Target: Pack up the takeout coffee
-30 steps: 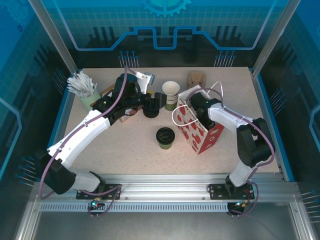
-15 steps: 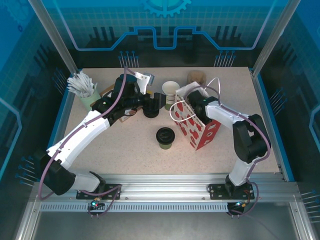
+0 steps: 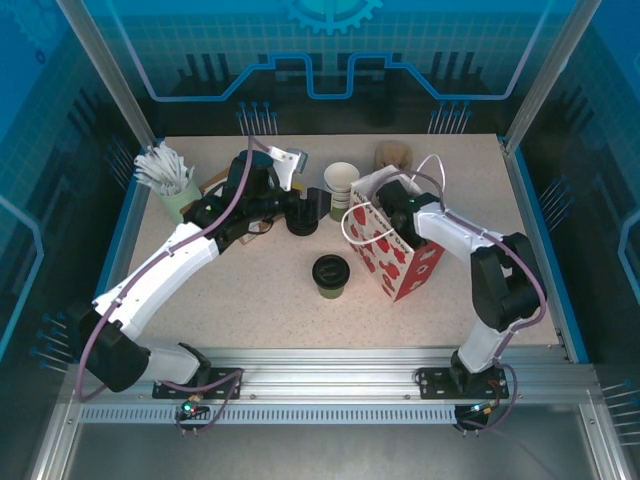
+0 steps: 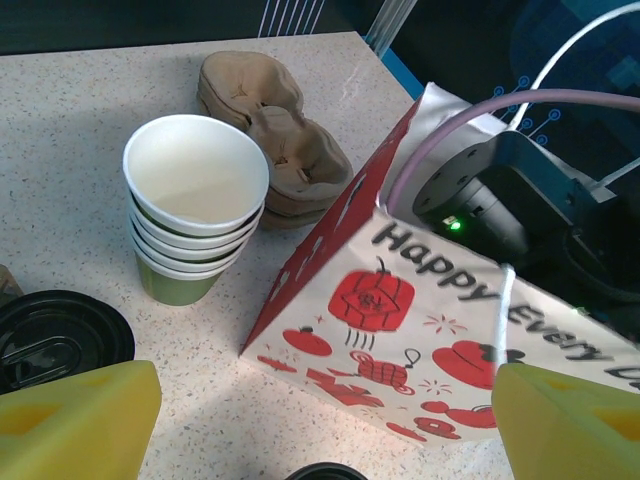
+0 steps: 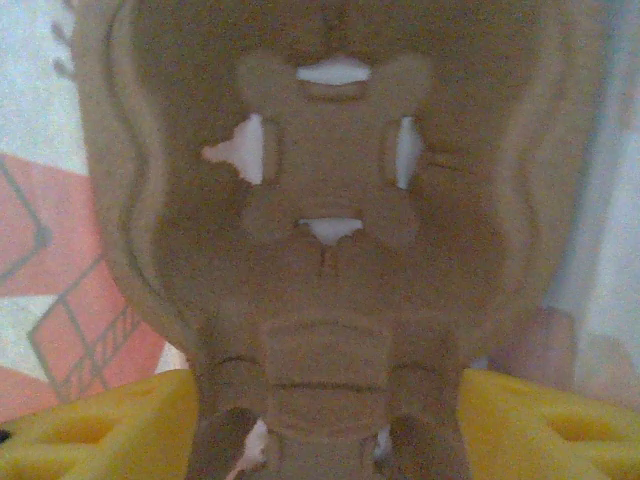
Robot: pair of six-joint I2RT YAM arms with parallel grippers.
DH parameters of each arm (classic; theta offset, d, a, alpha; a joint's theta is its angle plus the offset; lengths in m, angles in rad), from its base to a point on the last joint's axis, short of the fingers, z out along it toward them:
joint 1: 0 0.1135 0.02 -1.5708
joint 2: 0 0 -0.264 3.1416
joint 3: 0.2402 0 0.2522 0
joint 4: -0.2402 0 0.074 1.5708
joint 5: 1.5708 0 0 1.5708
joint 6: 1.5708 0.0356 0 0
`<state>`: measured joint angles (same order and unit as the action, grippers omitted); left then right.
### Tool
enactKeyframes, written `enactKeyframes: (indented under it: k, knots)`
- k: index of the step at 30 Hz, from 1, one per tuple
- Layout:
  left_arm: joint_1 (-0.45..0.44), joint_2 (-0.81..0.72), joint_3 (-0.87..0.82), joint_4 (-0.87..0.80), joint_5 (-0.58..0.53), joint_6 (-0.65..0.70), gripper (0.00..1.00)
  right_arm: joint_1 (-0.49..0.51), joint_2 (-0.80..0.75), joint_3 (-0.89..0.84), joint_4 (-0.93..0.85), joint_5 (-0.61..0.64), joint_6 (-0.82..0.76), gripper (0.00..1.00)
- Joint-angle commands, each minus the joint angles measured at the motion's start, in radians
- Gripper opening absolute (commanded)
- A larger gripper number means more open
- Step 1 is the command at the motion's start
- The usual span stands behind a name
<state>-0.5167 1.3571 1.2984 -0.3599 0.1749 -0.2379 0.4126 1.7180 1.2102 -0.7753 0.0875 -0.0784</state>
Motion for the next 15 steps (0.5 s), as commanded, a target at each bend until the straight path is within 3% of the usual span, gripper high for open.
enactKeyframes:
  k: [1, 15]
  knots:
    - [0.010, -0.030, -0.016, 0.013, -0.012, -0.011, 0.88, 0.017, -0.056, 0.047, -0.063, 0.020, -0.004, 0.73]
    - [0.014, -0.044, -0.025, 0.007, -0.023, 0.000, 0.87, 0.016, -0.146, 0.239, -0.207, 0.017, -0.020, 0.75]
